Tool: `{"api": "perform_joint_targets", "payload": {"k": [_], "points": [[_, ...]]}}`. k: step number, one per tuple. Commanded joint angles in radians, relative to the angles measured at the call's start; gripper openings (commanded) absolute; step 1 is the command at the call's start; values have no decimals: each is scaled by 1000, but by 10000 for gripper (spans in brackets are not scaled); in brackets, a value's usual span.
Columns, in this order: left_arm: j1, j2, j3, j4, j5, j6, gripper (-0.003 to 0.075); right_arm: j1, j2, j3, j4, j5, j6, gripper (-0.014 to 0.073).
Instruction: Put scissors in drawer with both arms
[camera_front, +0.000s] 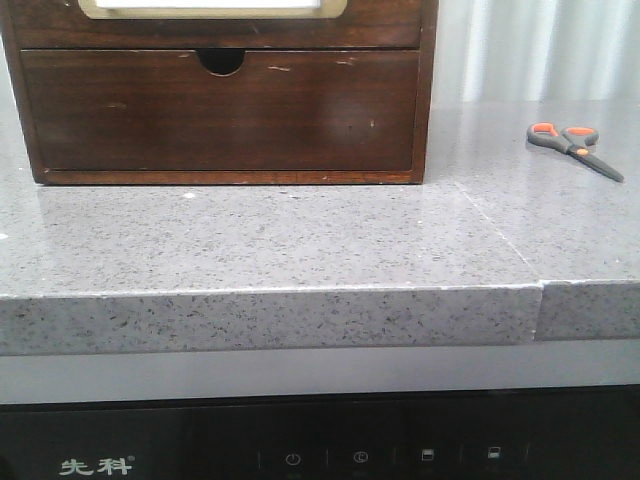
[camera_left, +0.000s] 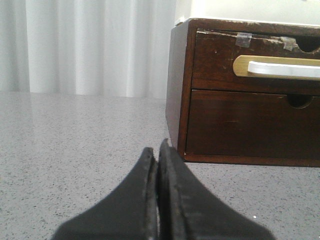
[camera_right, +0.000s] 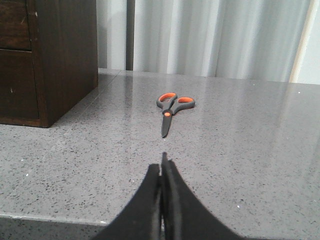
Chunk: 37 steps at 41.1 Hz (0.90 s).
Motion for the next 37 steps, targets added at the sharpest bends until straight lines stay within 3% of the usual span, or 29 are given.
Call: {"api": "perform_joint_targets", "payload": {"k": [1,9,17,30,37], "points": [[-5,-19,25,-1,-75,-10,-20,-3,-16,1,-10,-79,-9,-68],[-5,-19,17,-1,-86,-10,-20,-3,-16,-22,-9,-90,-5,-68],[-5,-19,-134,-1,-41,-10,-20,-3,-15,-192,-9,20,-5,-68],[-5,117,-588,-1,357,-10,-20,-3,125,-549,-10,274,-5,-68],[-5,253,-756,-1,532,-10,-20,-3,266,-699,-10,413,-5,-68]]}}
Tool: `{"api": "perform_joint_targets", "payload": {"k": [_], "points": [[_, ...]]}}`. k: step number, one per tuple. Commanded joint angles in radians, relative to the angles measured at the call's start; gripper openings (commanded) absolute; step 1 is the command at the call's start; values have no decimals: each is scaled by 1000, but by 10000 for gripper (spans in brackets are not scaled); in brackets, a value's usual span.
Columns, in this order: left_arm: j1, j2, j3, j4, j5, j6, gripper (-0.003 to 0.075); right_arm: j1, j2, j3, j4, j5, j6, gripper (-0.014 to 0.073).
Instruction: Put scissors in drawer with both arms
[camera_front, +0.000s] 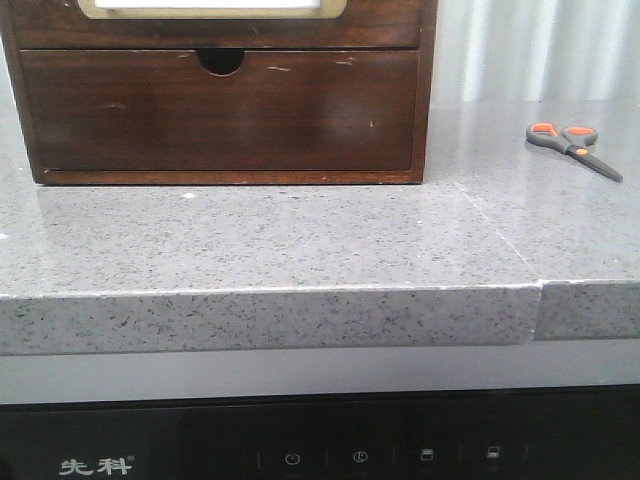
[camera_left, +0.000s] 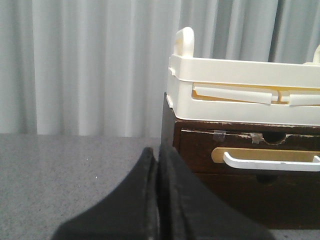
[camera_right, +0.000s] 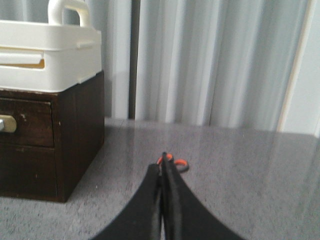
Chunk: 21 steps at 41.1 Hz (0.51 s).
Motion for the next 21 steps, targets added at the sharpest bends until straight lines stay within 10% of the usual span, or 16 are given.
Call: {"api": "perform_joint_targets", "payload": {"k": [1,21], "points": [[-5,97,-101,-1,29,-10,-20,-3,97,-98,-10,18,-5,-68],[-5,296,-126,-1,175,-10,-20,-3,402,-155,-45,162,-6,-68]]}}
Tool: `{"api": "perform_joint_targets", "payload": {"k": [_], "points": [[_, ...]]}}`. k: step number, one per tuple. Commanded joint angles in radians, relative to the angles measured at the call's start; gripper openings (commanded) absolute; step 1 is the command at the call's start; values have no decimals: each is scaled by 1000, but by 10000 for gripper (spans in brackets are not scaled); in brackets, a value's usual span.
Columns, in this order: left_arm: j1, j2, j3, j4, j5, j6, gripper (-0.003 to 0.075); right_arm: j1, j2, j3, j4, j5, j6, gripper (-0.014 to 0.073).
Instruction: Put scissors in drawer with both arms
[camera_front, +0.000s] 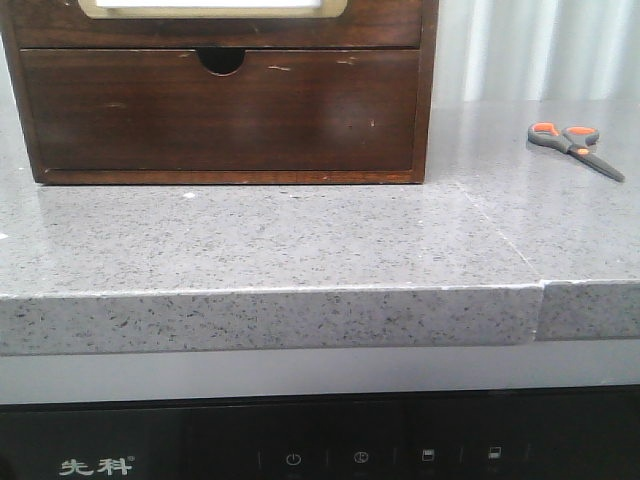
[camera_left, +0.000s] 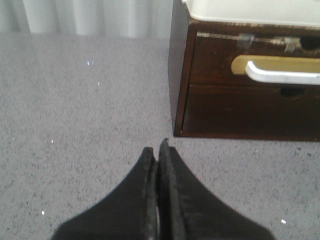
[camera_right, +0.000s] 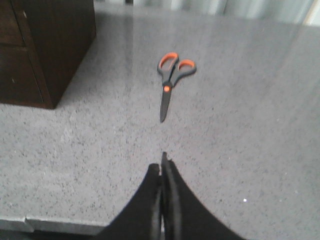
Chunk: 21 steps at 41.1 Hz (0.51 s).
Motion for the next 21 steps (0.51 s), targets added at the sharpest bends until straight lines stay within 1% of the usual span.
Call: {"api": "perform_joint_targets", "payload": {"k": [1,6,12,14,15,17,19,21], "points": [[-5,36,-34,-1,-68,-10,-20,-3,51,-31,-17,-61,-8,-68],[-5,50,-34,-20,-75,-10,-20,-3,94,-31,-19,-52,-8,-68],[-5,53,-34,-20,-73,-10,-20,-3,131,-31,-55,-42,-10,-63],[-5,53,-34,-20,-73,-10,-19,-3,138,-31,-60,-38,-10,-42],[-5,53,-34,-20,-73,-10,-16,-3,138,-31,-62,-34,-10,-23],[-5,54,-34,-20,-73,-10,6,-3,138,-31,-62,-28,-10,45],[-5,59,-34,-20,-73,-2,65,-3,138,-31,-62,-23,-10,145],[-5,62,-34,-20,-73,6,171,-3,138,-31,-62,-17,-10,277]]}}
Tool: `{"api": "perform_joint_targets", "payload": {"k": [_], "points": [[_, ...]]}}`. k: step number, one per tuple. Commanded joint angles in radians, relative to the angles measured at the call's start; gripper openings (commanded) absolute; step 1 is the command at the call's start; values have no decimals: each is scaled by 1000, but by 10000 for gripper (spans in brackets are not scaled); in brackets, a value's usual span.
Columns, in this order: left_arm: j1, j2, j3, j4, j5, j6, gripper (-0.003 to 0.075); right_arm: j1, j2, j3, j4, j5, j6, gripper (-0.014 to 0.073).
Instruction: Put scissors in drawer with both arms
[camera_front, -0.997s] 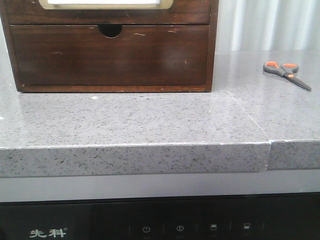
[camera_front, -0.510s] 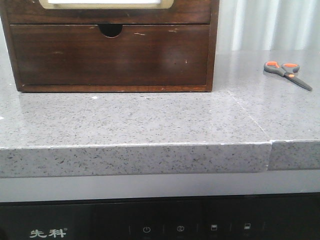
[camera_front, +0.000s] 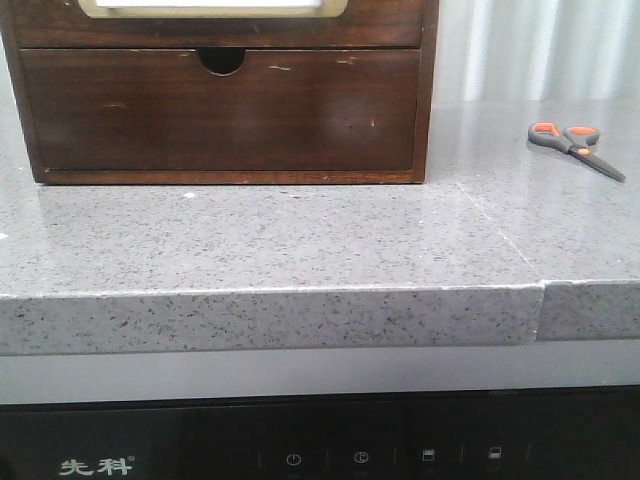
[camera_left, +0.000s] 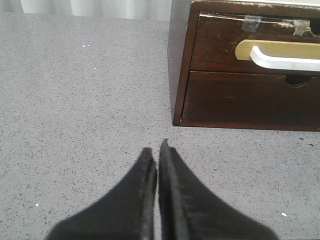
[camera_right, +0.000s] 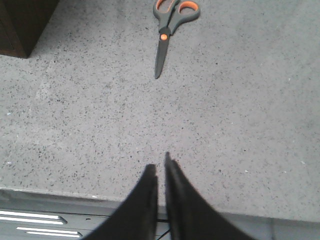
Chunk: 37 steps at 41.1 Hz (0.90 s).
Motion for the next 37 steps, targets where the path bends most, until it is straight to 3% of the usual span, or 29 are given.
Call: {"api": "perform_joint_targets", "payload": {"k": [1,3,6,9,20,37], "points": [[-5,23,-34,-9,-73,6,218,-3,6,-31,-15,-50,-8,310],[-5,27,-34,-9,-73,9,335,-3,6,-31,-15,-49,-8,427],[-5,33,-34,-9,-73,9,492,-3,6,-31,-15,-51,-8,524],[-5,40,-34,-9,-73,9,554,-3,6,-31,-15,-51,-8,555],[-5,102,-34,-83,-99,9,544,-3,6,-31,-15,-47,-8,549],[-5,366,-34,-679,-237,14,544,-3,6,-31,-15,-47,-8,549]]}}
